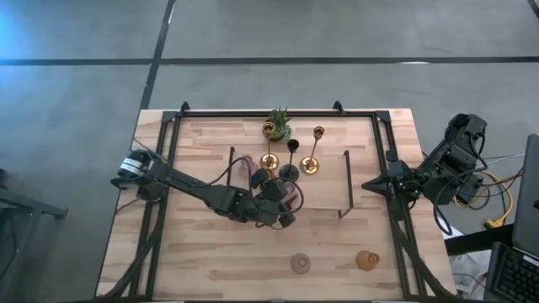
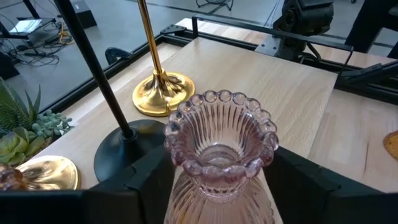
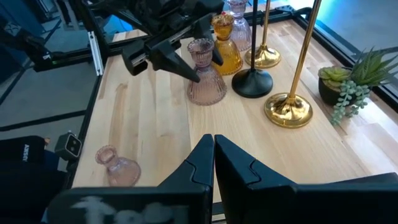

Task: Pick & Place candle stick holders
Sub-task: Put the left pink glass candle holder on the shelf, then put the orange glass candle holder on the shelf

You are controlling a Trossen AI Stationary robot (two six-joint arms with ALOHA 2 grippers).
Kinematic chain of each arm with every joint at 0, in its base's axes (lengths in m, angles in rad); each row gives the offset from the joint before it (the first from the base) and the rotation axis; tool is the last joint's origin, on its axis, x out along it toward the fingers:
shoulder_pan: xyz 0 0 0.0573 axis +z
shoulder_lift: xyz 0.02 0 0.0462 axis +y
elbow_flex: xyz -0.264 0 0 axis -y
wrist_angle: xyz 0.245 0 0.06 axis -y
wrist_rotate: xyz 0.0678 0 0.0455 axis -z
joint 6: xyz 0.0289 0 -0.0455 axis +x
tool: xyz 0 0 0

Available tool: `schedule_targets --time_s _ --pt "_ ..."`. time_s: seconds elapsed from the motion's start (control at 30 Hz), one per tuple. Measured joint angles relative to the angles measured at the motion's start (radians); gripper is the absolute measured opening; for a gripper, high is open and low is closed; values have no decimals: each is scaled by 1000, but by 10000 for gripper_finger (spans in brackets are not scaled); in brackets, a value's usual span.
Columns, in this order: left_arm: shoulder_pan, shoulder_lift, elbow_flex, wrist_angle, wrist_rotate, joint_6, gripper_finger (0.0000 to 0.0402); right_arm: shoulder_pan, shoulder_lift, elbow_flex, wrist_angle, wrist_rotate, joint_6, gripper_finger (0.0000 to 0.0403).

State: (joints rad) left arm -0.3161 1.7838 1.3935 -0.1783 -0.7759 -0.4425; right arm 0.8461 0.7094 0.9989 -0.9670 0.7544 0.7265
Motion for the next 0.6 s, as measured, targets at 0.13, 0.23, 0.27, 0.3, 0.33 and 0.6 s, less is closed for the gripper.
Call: schedule_targets --time_s 0.13,0.23,0.27,0.3,0.33,0.6 --pt "-2 -2 8 1 0 -1 248 0 0 0 -2 0 3 8" --pt "-4 -4 18 1 1 4 247 0 0 0 -1 0 4 8" --pt "-5 -4 22 1 1 6 246 0 0 0 -2 0 5 8" --pt "-5 -4 27 -1 1 11 245 0 0 0 -2 0 7 8" --pt "-5 -4 31 -3 2 16 245 0 0 0 -2 0 7 8" --pt "-6 -4 73 -73 0 24 245 0 0 0 -1 -4 7 8"
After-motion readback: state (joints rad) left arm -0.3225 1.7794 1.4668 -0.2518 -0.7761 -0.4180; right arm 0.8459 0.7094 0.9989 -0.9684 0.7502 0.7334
